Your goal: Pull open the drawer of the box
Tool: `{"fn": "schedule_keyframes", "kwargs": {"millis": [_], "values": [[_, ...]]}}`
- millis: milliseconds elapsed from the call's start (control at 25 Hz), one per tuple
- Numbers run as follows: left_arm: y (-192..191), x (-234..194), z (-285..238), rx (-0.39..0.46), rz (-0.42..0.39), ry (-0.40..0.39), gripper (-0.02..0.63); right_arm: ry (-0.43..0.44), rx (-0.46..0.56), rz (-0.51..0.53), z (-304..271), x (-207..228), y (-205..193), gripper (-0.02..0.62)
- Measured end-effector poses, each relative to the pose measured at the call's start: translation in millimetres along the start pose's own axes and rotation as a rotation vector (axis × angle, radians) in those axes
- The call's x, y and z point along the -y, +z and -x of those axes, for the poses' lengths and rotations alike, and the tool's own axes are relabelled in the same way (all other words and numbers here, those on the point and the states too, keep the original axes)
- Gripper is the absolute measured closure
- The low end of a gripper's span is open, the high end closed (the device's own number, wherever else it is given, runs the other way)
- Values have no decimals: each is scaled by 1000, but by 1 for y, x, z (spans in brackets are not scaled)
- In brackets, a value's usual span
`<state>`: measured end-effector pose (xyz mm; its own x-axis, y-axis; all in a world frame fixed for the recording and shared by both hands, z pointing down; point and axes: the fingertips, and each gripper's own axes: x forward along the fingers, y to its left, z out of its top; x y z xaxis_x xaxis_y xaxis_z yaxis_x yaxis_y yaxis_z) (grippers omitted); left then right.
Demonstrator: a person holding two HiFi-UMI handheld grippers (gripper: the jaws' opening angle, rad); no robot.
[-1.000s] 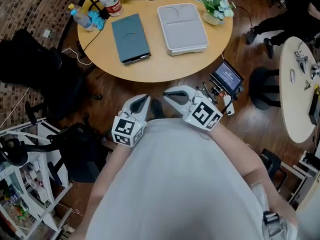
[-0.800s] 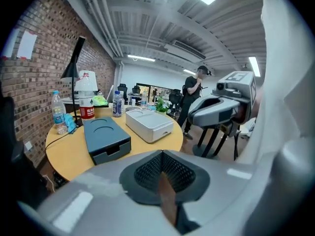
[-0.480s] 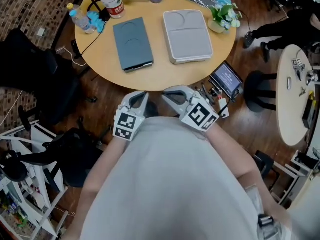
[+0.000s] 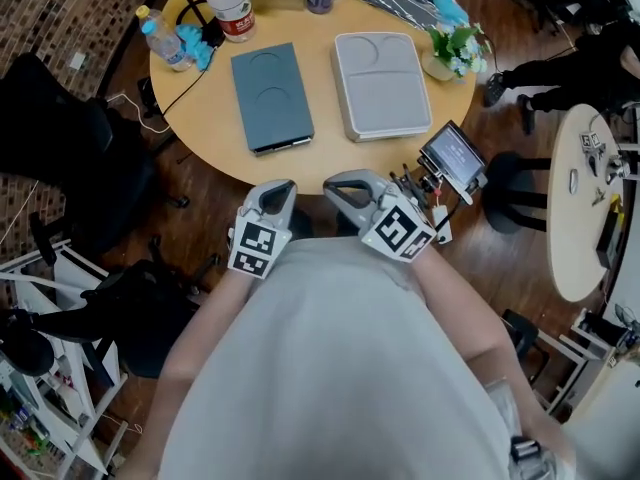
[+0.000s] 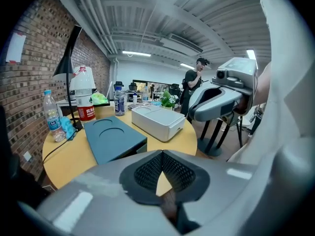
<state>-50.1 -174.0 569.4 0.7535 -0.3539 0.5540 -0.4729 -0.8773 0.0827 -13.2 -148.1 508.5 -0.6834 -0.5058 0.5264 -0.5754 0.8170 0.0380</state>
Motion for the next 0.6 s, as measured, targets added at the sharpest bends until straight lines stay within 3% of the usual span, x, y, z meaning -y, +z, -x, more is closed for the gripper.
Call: {"fn": "schedule_keyframes", "kwargs": {"millis": [240,400,600], "values": [[-8,-21,-24,-53,-7,148,600,44,-24,4,-1,17,-7,592],[-16,-26,-35,-109,-77,235,600,83,-25,10,-5,23,-13,592],[-25,-29,-48,-199,-214,275,600,108,-19,6,-11,30,-15,592]]}}
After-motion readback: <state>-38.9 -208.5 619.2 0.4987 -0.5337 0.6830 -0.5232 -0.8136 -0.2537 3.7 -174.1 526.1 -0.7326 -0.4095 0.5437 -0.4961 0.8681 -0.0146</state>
